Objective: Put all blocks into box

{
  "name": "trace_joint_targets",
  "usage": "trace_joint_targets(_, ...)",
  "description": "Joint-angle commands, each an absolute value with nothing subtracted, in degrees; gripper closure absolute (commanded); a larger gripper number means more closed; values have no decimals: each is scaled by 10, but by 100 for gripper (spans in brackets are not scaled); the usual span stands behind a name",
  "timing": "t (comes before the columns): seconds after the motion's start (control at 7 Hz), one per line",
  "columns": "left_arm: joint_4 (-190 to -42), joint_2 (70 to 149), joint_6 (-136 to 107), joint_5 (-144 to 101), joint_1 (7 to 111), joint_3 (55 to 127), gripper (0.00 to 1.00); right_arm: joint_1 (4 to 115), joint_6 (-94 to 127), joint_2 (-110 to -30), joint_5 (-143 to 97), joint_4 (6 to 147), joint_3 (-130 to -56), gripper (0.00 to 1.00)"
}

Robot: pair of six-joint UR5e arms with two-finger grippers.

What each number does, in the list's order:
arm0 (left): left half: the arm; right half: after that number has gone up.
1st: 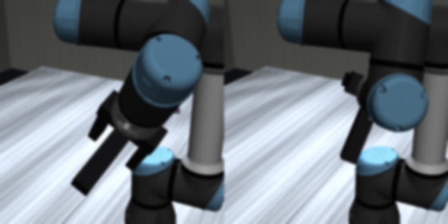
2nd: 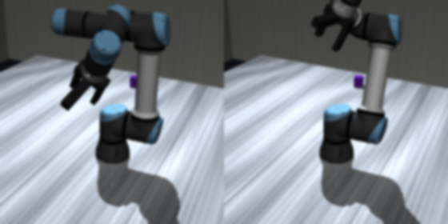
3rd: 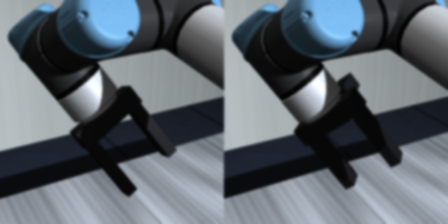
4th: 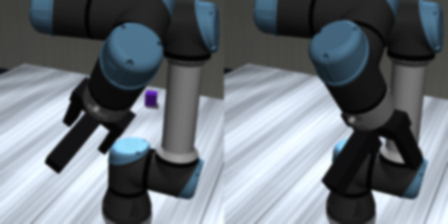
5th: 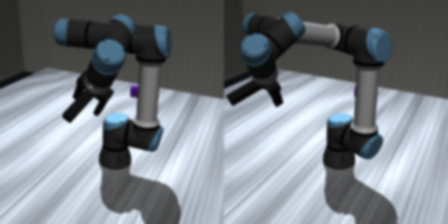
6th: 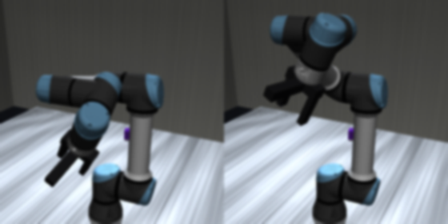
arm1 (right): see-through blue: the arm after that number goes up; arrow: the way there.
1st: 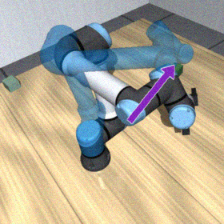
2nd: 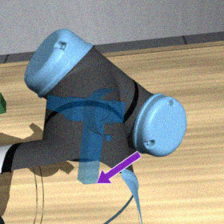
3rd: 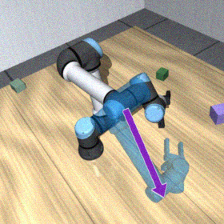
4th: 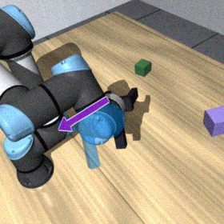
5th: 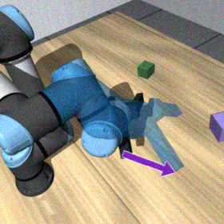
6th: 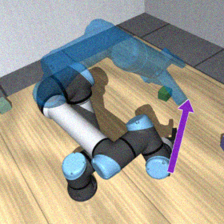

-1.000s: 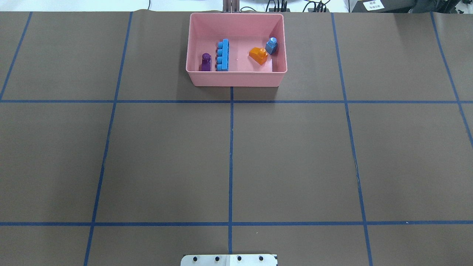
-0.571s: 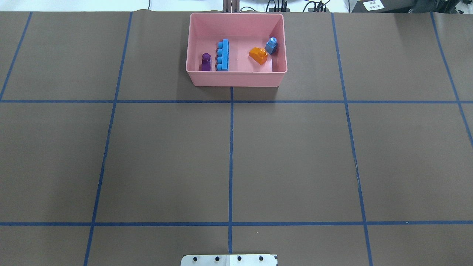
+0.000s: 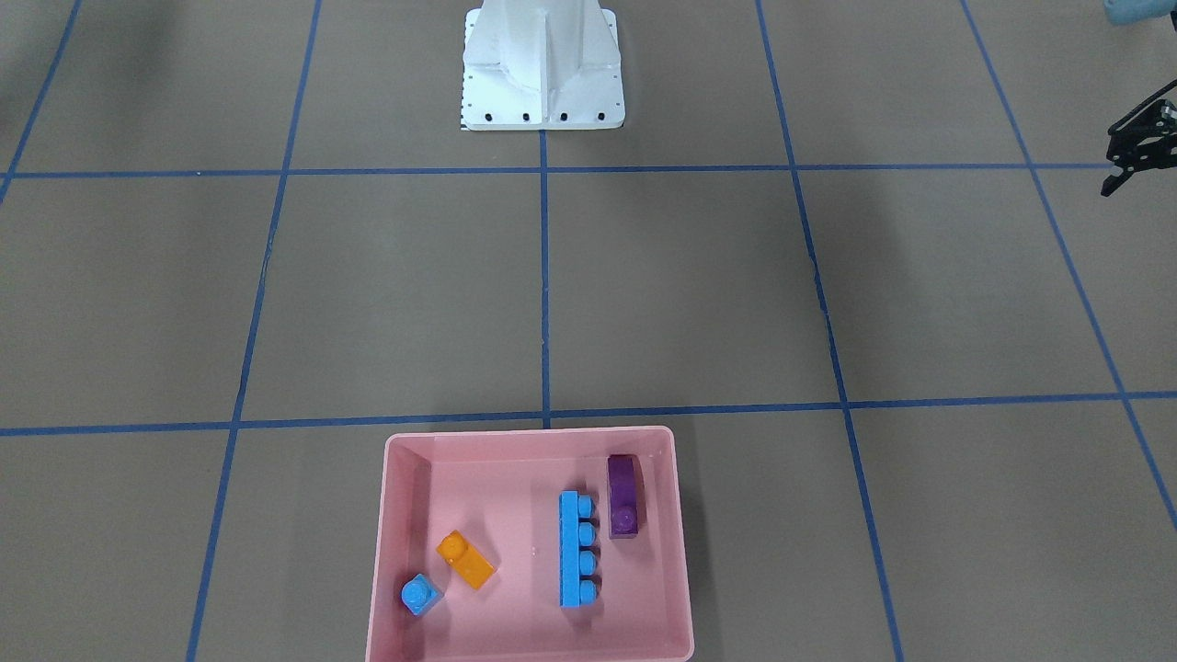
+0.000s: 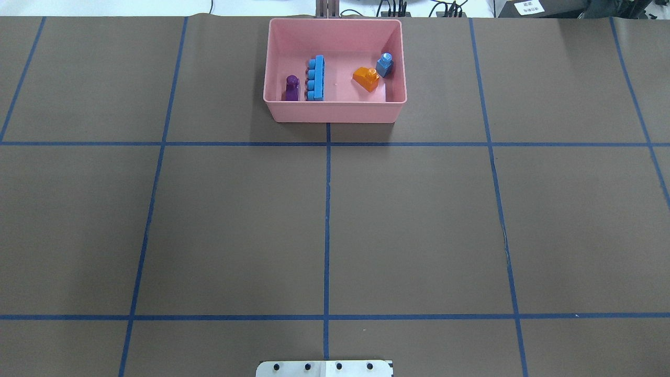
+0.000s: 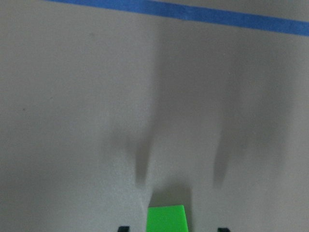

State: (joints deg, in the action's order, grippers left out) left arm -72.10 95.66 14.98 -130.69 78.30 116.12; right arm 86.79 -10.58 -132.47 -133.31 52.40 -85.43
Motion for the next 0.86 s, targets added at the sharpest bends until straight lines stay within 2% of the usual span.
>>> trace_joint_targets(0.0, -721, 956, 149, -1307, 783, 1166, 0, 867, -116, -1323, -1334, 524, -839, 34)
trace_joint_targets(0.29, -717, 957, 149, -1307, 783, 1169, 0, 867, -127, -1323, -1340, 523, -827, 32)
trace_joint_targets(0.43, -716, 957, 149, -1307, 783, 1171, 0, 867, -127, -1323, -1349, 523, -824, 35)
trace_joint_targets(0.57, -716, 956, 149, -1307, 783, 1171, 0, 867, -126, -1324, -1349, 523, -823, 45)
trace_joint_targets(0.71, -716, 956, 149, -1307, 783, 1172, 0, 867, -127, -1324, -1349, 524, -823, 71)
